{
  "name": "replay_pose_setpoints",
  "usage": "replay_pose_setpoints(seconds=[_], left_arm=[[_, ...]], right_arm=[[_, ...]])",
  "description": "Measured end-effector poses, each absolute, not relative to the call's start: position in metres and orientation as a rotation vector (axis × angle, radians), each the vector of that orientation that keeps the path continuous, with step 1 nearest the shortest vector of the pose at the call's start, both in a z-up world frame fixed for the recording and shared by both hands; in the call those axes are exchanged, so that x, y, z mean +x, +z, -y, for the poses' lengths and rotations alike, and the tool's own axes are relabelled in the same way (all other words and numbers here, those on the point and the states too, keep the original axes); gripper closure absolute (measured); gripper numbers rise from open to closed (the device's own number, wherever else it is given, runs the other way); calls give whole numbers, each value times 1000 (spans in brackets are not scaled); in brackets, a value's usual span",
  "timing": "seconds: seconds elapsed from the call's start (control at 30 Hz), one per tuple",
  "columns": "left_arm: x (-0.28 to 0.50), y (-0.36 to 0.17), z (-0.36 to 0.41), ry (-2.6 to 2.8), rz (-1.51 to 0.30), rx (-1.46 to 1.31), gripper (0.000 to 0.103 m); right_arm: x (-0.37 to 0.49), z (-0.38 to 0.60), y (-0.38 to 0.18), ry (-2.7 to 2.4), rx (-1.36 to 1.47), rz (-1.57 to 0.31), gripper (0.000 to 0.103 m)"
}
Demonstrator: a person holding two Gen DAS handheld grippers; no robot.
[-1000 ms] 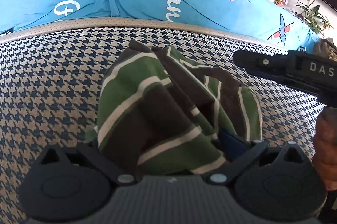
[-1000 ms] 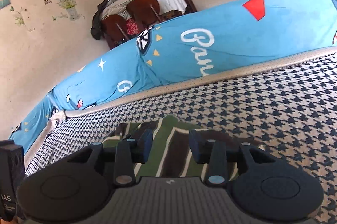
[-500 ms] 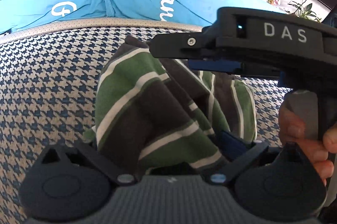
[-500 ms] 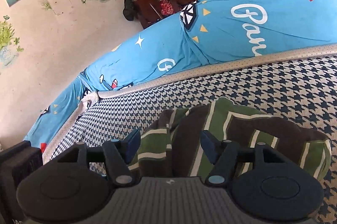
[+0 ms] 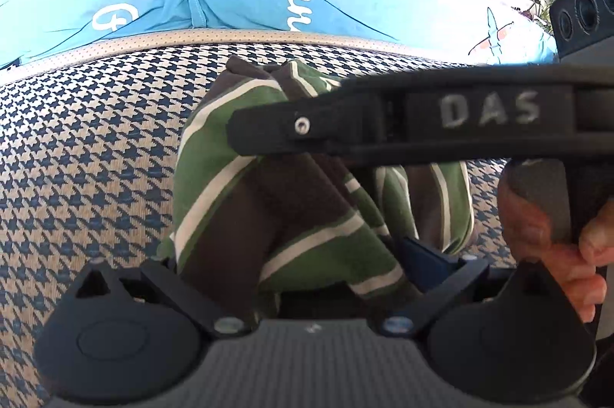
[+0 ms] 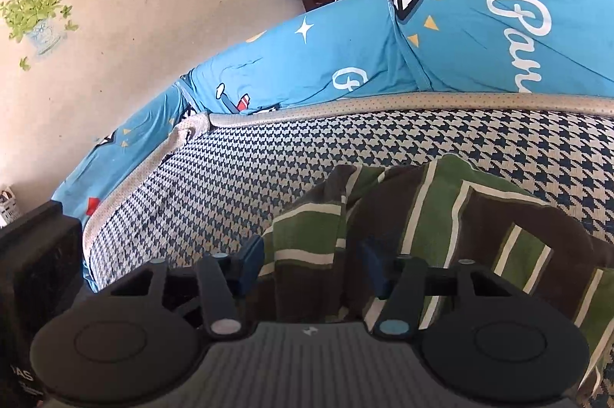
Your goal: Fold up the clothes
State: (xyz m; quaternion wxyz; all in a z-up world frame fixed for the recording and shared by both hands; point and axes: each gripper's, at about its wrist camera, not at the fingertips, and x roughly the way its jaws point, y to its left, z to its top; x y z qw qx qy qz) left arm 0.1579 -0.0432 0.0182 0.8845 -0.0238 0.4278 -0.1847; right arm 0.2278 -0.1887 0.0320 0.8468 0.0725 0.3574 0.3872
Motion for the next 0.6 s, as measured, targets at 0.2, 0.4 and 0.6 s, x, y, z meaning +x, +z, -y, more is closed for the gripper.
replay_pose_setpoints(seconds=[0.2, 0.4, 0.6], left_arm=[[155, 22, 43, -395, -883, -40, 0], [142, 43, 30, -418, -816, -79, 0], [127, 63, 9, -388, -752, -173, 0]], right_arm=[[217, 188, 31, 801, 101, -708, 94], [195, 210, 44, 693, 125, -632, 94], [163, 242, 56, 572, 186, -574, 94]])
